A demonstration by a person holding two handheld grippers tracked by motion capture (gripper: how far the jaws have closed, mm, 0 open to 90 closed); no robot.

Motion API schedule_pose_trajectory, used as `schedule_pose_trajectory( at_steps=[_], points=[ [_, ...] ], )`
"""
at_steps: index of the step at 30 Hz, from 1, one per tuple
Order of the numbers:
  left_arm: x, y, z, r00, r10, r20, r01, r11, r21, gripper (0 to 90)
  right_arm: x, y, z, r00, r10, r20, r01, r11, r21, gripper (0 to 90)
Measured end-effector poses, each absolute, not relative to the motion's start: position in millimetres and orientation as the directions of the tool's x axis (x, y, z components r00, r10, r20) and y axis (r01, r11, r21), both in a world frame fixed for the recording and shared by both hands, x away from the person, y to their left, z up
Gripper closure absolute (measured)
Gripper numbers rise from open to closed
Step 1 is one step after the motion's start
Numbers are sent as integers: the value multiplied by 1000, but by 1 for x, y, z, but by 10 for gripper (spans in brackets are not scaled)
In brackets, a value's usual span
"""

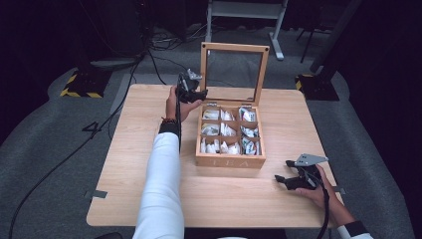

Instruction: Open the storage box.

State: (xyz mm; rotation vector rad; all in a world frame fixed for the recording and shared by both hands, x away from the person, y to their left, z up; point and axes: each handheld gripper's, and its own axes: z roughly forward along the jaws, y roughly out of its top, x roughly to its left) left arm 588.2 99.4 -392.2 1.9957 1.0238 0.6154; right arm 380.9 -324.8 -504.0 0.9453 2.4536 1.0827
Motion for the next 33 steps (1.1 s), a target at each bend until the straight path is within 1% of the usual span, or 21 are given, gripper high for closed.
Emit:
schedule_pose_trajectory(
  at_steps=[2, 8, 9, 10, 11, 12, 13, 18, 20, 22, 28, 31, 33],
  points=[
    [585, 100, -393, 557, 828, 59, 441, -355, 824, 484, 381, -325, -504, -740, 673, -6, 449, 500, 740, 194],
    [570, 107, -391, 575, 816, 64, 441, -375, 815, 372, 381, -325, -504, -740, 673, -6, 449, 500, 740, 194],
    [566, 108, -390, 574, 815, 76, 439, -385, 812, 318, 381, -325, -504, -740, 673, -5, 449, 500, 740, 194],
    [562, 109, -389, 571, 816, 86, 439, -392, 808, 318, 381, -325, -504, -740, 673, -5, 449, 500, 740, 194],
    [559, 111, -388, 574, 813, 95, 437, -403, 804, 284, 381, -325, -504, -740, 672, -5, 450, 501, 740, 194],
    [554, 113, -388, 579, 809, 97, 434, -407, 804, 276, 381, -325, -504, -740, 673, -6, 450, 502, 738, 194],
    [550, 115, -387, 583, 806, 100, 433, -413, 801, 239, 381, -325, -504, -740, 673, -6, 451, 503, 738, 194],
    [526, 127, -381, 603, 789, 116, 421, -438, 794, 211, 381, -326, -503, -743, 669, -6, 452, 508, 733, 194],
    [516, 131, -380, 610, 777, 158, 406, -477, 779, 203, 381, -326, -503, -744, 668, -5, 453, 510, 731, 194],
    [507, 135, -379, 618, 768, 167, 398, -489, 776, 183, 381, -325, -503, -744, 668, -3, 455, 510, 730, 194],
    [482, 150, -381, 639, 747, 182, 385, -516, 765, 175, 381, -326, -502, -745, 667, -3, 460, 517, 722, 199],
    [470, 157, -384, 643, 739, 201, 376, -533, 758, 175, 381, -327, -500, -743, 669, 14, 473, 510, 718, 202],
    [463, 162, -387, 645, 732, 218, 373, -551, 747, 172, 382, -327, -499, -747, 664, 30, 480, 506, 717, 229]
  ],
)
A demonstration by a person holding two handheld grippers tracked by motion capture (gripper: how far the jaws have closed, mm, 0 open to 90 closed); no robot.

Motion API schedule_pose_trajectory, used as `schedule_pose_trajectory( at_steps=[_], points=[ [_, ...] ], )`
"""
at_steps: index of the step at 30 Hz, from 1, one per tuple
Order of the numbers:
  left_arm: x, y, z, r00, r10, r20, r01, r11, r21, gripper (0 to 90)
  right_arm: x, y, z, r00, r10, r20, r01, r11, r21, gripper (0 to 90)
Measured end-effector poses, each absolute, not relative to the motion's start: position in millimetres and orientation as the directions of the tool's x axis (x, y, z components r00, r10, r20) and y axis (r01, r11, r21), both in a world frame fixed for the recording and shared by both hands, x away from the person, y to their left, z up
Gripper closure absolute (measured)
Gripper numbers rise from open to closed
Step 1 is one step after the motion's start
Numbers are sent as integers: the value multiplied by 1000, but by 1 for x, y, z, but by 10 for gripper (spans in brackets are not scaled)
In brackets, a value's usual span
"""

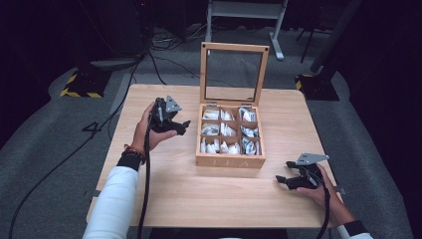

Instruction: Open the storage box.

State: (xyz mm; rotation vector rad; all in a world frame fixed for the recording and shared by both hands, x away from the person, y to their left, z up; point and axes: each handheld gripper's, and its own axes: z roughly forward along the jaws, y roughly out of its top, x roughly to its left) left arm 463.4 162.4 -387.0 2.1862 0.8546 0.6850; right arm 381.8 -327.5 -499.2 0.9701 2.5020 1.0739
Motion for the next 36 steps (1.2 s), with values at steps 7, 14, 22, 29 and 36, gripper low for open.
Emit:
schedule_pose_trajectory(
  at_steps=[7, 14, 22, 29, 36],
  points=[
    [443, 181, -404, 643, 730, 230, 404, -580, 708, 177, 381, -328, -491, -758, 651, 27, 461, 507, 729, 308],
    [416, 189, -424, 665, 708, 237, 415, -615, 671, 188, 381, -330, -479, -766, 642, 26, 439, 493, 751, 329],
    [389, 198, -443, 680, 705, 203, 435, -611, 662, 187, 383, -327, -460, -769, 639, 5, 405, 482, 777, 362],
    [373, 207, -460, 713, 689, 129, 471, -607, 641, 183, 389, -321, -438, -771, 636, -14, 369, 465, 805, 393],
    [362, 218, -470, 704, 695, 147, 475, -615, 630, 189, 400, -307, -414, -785, 619, -38, 326, 465, 823, 401]
  ],
)
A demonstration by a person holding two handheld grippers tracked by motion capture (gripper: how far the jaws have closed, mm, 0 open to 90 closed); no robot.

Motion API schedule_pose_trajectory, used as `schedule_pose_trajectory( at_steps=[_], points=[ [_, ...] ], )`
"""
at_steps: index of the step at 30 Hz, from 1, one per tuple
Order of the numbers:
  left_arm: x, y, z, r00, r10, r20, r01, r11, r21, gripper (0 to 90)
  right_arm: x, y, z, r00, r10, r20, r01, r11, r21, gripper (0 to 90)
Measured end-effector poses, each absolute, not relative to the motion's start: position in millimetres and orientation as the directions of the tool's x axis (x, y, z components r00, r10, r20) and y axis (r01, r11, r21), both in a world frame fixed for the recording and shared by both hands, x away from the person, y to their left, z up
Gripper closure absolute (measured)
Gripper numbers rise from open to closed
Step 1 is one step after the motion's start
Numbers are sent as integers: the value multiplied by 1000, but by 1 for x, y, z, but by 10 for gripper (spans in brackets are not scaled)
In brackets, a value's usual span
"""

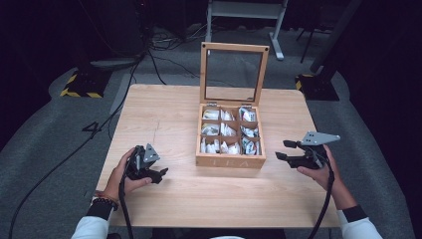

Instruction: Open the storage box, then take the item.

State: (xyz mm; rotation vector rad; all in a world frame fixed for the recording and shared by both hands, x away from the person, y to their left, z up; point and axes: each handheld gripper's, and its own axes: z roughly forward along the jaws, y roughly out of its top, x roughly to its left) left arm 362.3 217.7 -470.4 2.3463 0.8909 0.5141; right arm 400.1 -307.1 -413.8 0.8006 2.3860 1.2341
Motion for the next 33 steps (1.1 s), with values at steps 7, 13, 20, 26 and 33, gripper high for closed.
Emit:
schedule_pose_trajectory(
  at_steps=[7, 13, 20, 26, 33],
  points=[
    [352, 220, -484, 711, 687, 150, 476, -627, 616, 185, 408, -281, -393, -808, 587, -52, 282, 463, 840, 416],
    [344, 223, -491, 722, 679, 131, 478, -627, 615, 184, 416, -248, -389, -840, 540, -54, 263, 491, 830, 436],
    [342, 229, -496, 717, 693, 77, 488, -578, 654, 184, 425, -208, -391, -878, 476, -45, 244, 527, 814, 452],
    [341, 234, -502, 703, 711, 35, 499, -527, 688, 177, 429, -180, -397, -900, 435, -33, 240, 557, 795, 460],
    [342, 238, -504, 700, 714, -8, 517, -499, 695, 177, 437, -159, -406, -901, 434, -27, 258, 584, 770, 462]
  ],
)
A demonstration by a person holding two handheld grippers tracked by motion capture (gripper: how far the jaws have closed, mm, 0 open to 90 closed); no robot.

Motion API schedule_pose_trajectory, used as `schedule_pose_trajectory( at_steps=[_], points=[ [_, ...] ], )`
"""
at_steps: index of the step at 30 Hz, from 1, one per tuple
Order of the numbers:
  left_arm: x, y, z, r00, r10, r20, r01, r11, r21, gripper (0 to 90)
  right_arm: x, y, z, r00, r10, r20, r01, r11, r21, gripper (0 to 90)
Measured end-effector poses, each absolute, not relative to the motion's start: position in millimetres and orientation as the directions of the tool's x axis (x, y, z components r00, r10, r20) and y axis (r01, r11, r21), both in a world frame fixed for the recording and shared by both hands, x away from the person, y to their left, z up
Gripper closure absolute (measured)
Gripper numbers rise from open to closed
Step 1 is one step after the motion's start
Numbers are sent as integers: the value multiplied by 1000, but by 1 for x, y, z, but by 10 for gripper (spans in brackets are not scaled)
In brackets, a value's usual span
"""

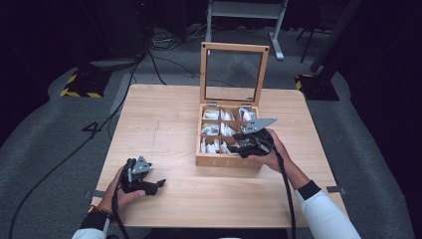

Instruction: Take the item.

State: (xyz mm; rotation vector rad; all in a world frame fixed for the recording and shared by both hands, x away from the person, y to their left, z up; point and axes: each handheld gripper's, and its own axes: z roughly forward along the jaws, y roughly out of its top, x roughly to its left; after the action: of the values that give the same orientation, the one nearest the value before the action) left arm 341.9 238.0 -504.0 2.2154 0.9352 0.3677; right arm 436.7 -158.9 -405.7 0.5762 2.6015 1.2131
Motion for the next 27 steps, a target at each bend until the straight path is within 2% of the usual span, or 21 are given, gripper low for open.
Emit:
schedule_pose_trajectory(
  at_steps=[15, 19, 27],
  points=[
    [343, 238, -504, 702, 712, -14, 520, -499, 693, 177, 448, -140, -423, -890, 456, 16, 325, 609, 724, 460],
    [342, 238, -504, 702, 712, -13, 519, -499, 694, 178, 449, -134, -425, -883, 468, -15, 322, 631, 705, 483],
    [342, 238, -504, 703, 711, -13, 518, -500, 694, 178, 453, -133, -430, -873, 488, -9, 360, 655, 664, 554]
  ],
)
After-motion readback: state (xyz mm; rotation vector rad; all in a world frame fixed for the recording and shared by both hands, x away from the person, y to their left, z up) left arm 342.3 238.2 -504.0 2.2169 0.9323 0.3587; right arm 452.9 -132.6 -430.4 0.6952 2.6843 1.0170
